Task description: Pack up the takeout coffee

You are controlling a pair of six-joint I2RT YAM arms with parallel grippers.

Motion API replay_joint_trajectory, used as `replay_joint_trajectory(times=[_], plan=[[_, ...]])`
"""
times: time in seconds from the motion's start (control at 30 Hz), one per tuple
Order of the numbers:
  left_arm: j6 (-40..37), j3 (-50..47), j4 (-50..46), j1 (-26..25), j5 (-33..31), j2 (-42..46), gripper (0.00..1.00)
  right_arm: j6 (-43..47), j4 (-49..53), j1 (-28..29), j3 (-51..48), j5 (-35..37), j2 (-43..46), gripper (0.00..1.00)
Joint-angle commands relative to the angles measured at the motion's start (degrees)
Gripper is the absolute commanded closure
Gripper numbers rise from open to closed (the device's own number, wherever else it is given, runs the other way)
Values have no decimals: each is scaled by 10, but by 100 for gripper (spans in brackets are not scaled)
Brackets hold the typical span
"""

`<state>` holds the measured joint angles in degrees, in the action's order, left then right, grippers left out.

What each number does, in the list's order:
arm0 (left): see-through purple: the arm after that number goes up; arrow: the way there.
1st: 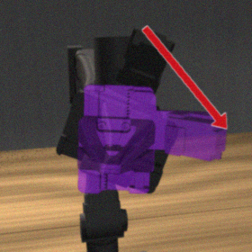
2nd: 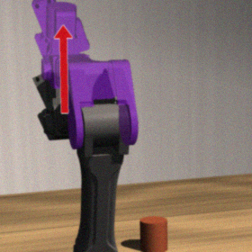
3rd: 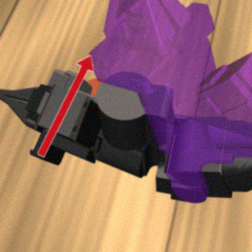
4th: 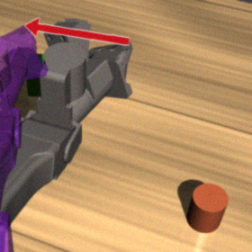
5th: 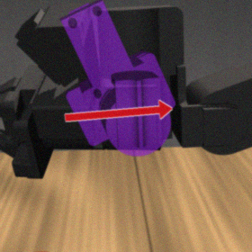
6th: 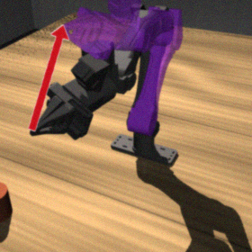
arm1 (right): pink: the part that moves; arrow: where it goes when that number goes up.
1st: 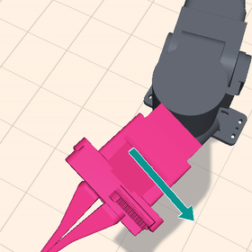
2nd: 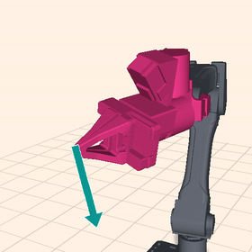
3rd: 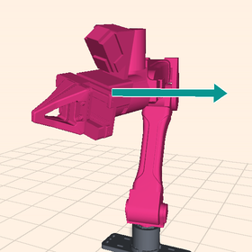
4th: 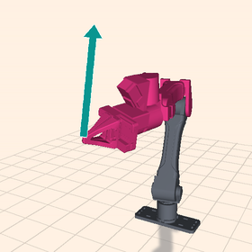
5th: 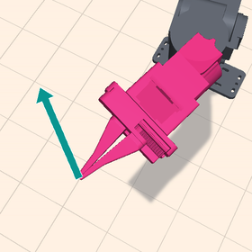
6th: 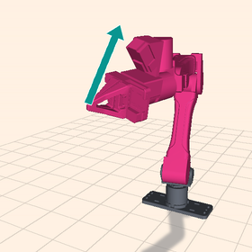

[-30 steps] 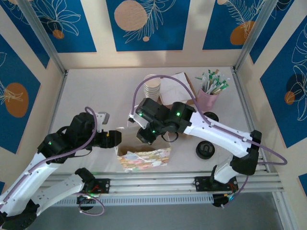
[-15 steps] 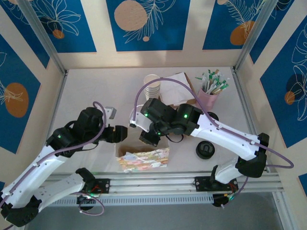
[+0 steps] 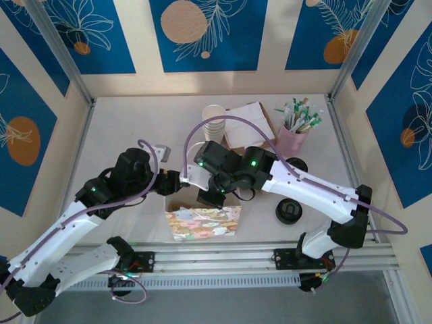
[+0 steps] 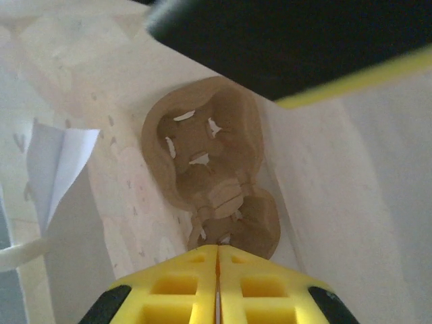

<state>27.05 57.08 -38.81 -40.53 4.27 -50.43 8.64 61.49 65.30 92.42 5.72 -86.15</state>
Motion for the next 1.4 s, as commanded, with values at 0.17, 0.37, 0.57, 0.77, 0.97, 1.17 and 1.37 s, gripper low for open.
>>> replay_joint_trajectory(times=[0.17,0.37,0.57,0.77,0.97,1.17,1.37], plan=[[-30,2,128,-3,46,-52,43,9,10,2,-37,-2,4,89],[-38,19,160,-1,39,-98,43,3,4,2,-57,12,10,90],[-26,37,136,5,-12,-88,30,8,8,1,-57,21,1,90],[-9,54,127,9,-46,-48,18,6,-4,-3,-53,23,1,90],[9,71,105,12,-84,-13,11,9,-17,-14,-42,19,-8,90],[46,83,68,15,-110,23,12,27,-12,-22,-22,21,-39,100],[80,47,24,17,-180,60,23,42,-29,-25,-10,24,-66,100]])
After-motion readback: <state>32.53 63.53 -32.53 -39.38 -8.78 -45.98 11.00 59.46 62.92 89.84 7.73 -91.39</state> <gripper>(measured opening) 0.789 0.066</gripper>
